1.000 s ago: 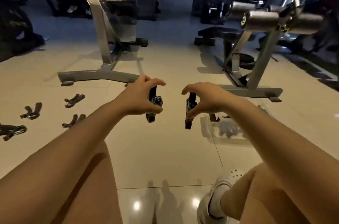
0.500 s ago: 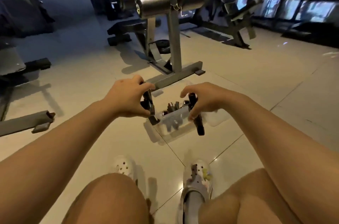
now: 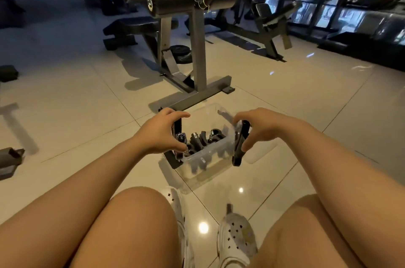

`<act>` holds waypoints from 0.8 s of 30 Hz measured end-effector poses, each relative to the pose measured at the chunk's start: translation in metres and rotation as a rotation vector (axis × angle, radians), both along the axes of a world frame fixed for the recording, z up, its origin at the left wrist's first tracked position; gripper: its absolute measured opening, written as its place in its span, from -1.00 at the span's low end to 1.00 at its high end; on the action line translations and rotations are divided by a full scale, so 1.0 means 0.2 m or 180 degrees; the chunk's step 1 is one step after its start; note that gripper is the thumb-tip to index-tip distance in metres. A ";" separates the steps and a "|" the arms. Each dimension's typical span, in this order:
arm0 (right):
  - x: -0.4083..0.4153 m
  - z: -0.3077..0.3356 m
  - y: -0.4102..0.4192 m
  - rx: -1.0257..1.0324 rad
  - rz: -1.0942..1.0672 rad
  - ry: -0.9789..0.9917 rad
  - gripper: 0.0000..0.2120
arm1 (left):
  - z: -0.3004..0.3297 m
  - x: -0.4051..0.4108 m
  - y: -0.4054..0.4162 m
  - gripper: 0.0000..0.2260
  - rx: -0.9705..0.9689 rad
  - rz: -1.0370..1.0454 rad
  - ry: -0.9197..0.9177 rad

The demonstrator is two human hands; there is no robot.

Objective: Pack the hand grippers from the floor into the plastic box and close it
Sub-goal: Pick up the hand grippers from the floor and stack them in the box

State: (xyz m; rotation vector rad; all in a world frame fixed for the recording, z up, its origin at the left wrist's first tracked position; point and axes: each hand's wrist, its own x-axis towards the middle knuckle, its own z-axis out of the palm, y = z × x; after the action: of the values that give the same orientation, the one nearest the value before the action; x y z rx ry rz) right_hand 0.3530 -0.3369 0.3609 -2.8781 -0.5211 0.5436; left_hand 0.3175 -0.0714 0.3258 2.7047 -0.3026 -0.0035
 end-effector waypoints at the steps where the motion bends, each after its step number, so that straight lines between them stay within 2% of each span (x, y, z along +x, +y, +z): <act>1: 0.03 0.01 -0.02 0.0009 -0.0075 0.0013 -0.28 | 0.01 0.06 0.01 -0.24 0.0021 -0.0041 0.0004; 7: 0.18 0.12 -0.07 -0.0206 -0.0286 -0.0126 -0.27 | 0.00 0.32 -0.01 -0.24 -0.0104 -0.0069 -0.0065; 11: 0.31 0.23 -0.07 -0.0013 -0.0435 -0.0423 -0.28 | 0.03 0.47 -0.07 -0.26 -0.0191 -0.0245 -0.0022; 14: 0.38 0.15 -0.06 0.0146 -0.0337 -0.0556 -0.25 | 0.06 0.59 -0.11 -0.28 -0.0126 -0.0386 -0.0123; 16: 0.46 0.08 -0.05 0.0202 -0.0211 -0.0411 -0.24 | 0.06 0.66 -0.12 -0.28 -0.0030 -0.0496 -0.0176; 19: 0.65 0.02 -0.05 -0.0047 -0.0052 -0.0190 -0.24 | 0.03 0.76 -0.10 -0.31 0.0190 -0.0654 -0.0118; 24: 0.91 -0.09 -0.03 -0.0376 0.0060 -0.0204 -0.18 | -0.11 0.91 0.03 -0.33 0.0444 -0.0620 -0.0018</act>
State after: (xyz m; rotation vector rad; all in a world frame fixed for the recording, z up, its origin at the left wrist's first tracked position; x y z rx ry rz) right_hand 0.5350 -0.3438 0.3432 -3.0144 -0.5436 0.5024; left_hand 0.4989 -0.0648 0.3030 2.8013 -0.5866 -0.0760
